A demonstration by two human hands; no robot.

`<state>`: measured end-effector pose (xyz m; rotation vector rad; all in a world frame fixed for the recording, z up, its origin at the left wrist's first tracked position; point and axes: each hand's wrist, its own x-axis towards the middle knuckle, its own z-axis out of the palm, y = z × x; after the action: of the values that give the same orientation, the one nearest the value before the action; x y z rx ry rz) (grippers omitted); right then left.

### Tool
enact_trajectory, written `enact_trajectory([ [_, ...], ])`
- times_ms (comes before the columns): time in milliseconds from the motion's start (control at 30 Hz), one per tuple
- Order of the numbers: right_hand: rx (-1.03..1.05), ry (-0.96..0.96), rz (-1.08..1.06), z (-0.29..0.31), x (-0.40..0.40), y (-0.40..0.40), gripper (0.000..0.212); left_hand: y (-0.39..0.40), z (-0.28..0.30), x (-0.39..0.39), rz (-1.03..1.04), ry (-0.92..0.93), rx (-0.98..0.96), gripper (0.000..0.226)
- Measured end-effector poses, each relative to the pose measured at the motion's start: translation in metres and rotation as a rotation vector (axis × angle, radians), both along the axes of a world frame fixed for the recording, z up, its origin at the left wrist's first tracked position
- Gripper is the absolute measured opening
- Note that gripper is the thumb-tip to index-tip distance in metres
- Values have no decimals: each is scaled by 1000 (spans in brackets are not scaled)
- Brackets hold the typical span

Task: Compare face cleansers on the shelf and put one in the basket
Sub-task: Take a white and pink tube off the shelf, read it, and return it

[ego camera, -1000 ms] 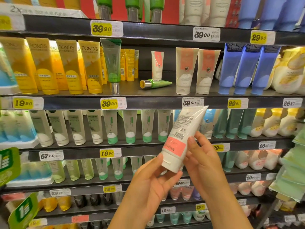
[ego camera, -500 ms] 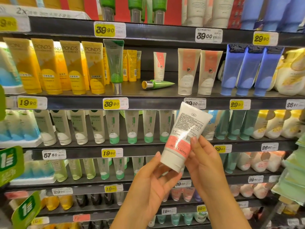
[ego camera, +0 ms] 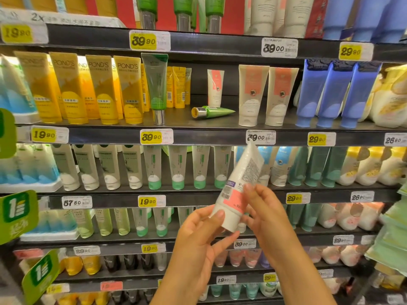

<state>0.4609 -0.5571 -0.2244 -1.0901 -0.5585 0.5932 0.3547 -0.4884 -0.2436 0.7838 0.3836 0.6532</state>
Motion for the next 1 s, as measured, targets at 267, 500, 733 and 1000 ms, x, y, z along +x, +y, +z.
enact_trajectory([
  [267, -4, 17, 37, -1, -3, 2, 40, -1, -2, -4, -19, 12, -45, 49],
  [500, 190, 115, 99, -2, -5, 3, 24, 0, 7, -11, -95, -130, -303, 37],
  [733, 222, 153, 103, -2, -3, 3, 30, -1, 10, -15, -271, -150, -371, 53],
  [1000, 194, 198, 56, 0, -6, 1, 49, -2, 8, -13, -345, -147, -287, 48],
])
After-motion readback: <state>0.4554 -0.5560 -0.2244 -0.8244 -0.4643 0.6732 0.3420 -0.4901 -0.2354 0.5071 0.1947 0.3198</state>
